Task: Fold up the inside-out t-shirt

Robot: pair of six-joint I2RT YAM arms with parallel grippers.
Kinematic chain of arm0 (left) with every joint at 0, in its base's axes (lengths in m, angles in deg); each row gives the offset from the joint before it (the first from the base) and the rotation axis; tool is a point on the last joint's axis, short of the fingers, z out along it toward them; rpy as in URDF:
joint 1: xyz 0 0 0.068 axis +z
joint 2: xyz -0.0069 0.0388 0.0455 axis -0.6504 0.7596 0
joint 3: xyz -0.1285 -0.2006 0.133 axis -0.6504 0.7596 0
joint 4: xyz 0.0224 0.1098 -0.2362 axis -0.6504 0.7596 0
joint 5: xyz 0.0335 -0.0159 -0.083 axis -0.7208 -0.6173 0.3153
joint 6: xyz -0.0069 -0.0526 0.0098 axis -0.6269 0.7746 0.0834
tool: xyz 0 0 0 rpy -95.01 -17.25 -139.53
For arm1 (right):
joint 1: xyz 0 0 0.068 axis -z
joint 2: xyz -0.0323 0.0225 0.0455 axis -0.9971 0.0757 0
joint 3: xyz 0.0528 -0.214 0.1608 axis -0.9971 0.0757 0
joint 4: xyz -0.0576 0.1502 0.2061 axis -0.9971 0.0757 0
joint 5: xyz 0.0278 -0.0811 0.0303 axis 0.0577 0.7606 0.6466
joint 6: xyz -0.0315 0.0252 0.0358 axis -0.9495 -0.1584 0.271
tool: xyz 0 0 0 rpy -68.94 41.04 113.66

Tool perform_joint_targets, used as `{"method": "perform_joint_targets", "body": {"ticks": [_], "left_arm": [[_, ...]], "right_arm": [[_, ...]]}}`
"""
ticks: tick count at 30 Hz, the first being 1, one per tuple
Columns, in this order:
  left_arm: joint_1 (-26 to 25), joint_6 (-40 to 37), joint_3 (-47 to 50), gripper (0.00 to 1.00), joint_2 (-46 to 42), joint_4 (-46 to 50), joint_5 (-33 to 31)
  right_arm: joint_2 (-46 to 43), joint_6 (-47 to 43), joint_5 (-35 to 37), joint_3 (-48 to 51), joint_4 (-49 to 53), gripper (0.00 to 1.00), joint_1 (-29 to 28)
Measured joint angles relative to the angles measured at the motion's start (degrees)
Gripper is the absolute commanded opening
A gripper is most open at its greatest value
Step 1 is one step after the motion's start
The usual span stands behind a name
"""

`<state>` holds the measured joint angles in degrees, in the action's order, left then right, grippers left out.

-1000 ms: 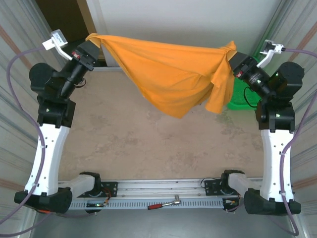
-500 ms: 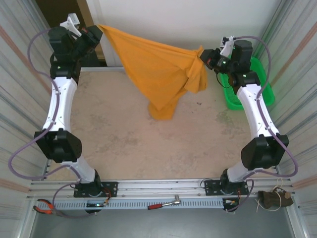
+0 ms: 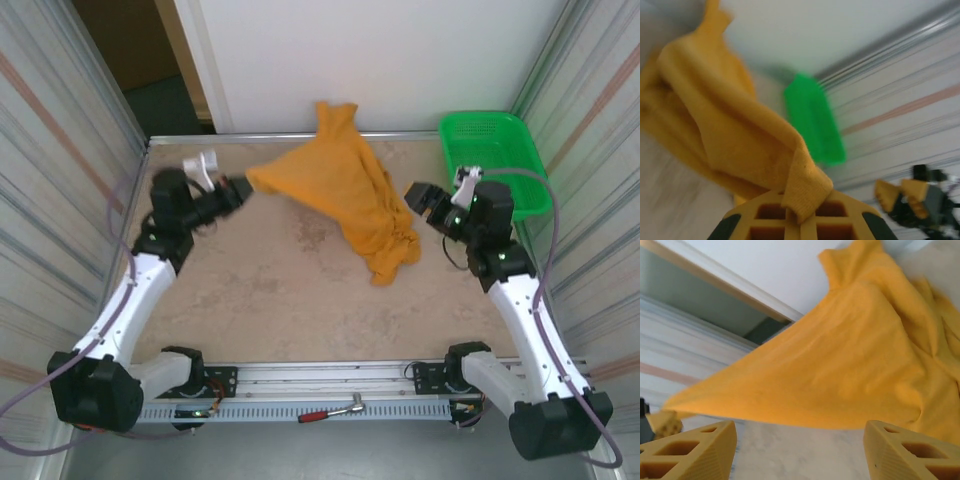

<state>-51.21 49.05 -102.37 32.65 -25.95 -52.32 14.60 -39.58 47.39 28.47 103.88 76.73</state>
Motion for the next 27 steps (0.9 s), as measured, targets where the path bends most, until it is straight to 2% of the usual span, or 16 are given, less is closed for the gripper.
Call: {"method": "perform_joint_targets", "body": {"ticks": [3,6,12,19,21,25,26,27], "left_arm": [[0.09,0.13,14.69,0.0,-3.65,4.83,-4.55],[0.15,0.0,21.2,0.0,-9.97,10.99,-9.01],[1.66,-1.25,21.99,0.0,-18.78,13.94,-15.28],[4.57,-2.54,21.99,0.0,-17.57,15.96,-17.22],[4.66,-2.97,21.88,0.0,-16.81,15.98,-17.31],[4.94,-3.23,21.79,0.0,-15.26,16.02,-17.31],[5.07,-3.34,21.64,0.0,-14.91,16.0,-17.31],[5.22,-3.43,21.42,0.0,-14.56,16.0,-17.31]], "right_arm": [[-3.04,-1.36,4.59,5.4,4.85,0.73,-1.09],[-5.11,-2.6,8.79,9.05,8.74,0.74,-2.51],[-5.79,-4.15,15.04,13.88,14.62,0.76,-7.48],[0.17,-4.35,17.97,17.73,15.39,0.77,-8.0],[4.9,-4.35,17.53,17.64,12.07,0.77,-8.0],[16.87,-4.31,16.22,17.62,6.27,0.73,-8.31],[19.06,-4.31,15.74,17.62,5.03,0.69,-8.48],[21.24,-4.37,15.32,17.46,3.74,0.53,-8.85]]}}
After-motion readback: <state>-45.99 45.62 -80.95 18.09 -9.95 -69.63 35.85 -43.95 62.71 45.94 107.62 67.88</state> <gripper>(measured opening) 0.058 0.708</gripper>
